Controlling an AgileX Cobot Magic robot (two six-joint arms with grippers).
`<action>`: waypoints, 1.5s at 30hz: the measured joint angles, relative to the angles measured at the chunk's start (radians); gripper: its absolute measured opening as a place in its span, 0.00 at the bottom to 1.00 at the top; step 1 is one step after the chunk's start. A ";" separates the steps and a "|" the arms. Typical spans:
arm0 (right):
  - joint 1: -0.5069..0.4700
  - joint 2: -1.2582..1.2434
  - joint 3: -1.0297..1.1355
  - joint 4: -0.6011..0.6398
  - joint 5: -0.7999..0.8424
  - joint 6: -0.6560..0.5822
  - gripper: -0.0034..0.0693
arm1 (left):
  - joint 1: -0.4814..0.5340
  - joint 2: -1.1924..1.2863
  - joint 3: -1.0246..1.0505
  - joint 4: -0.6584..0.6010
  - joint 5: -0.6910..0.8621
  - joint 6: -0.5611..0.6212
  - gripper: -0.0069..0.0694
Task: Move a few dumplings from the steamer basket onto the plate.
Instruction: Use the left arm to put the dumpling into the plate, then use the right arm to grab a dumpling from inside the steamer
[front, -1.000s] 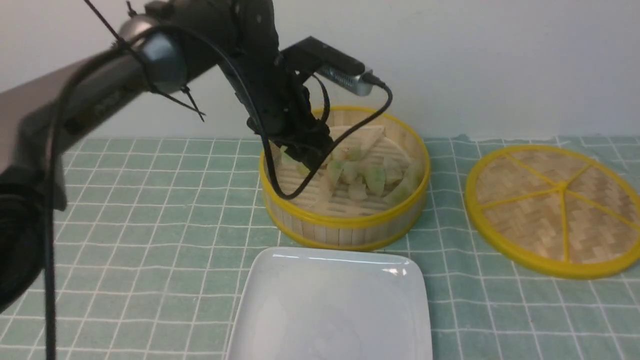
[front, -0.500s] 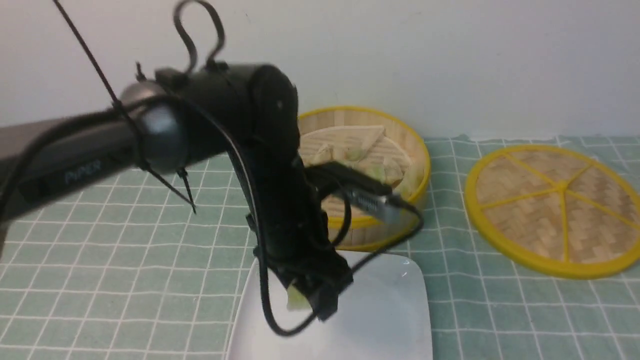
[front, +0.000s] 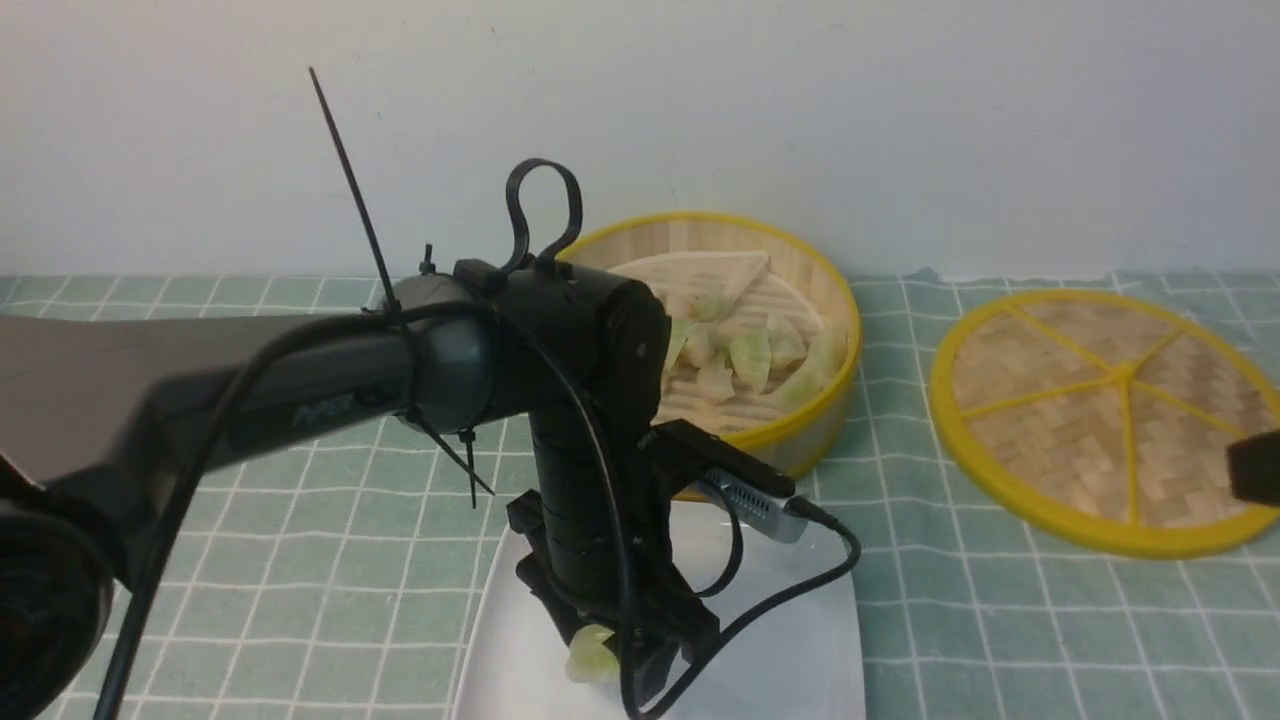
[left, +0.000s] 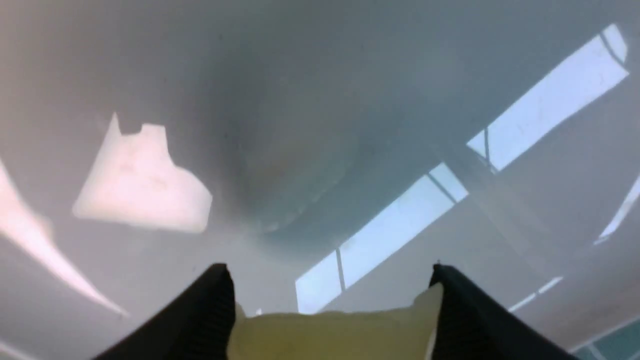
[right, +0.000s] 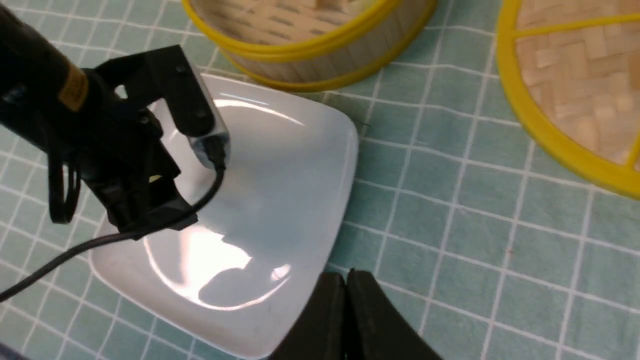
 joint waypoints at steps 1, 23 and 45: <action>0.010 0.033 -0.022 0.012 0.007 -0.018 0.03 | 0.000 -0.006 -0.003 0.009 0.013 -0.009 0.65; 0.277 0.294 -0.235 -0.152 -0.005 0.062 0.03 | 0.000 -0.076 -0.013 0.035 0.023 -0.078 0.98; 0.388 0.762 -0.529 -0.287 -0.198 0.041 0.17 | 0.001 -0.826 0.308 0.277 0.046 -0.405 0.08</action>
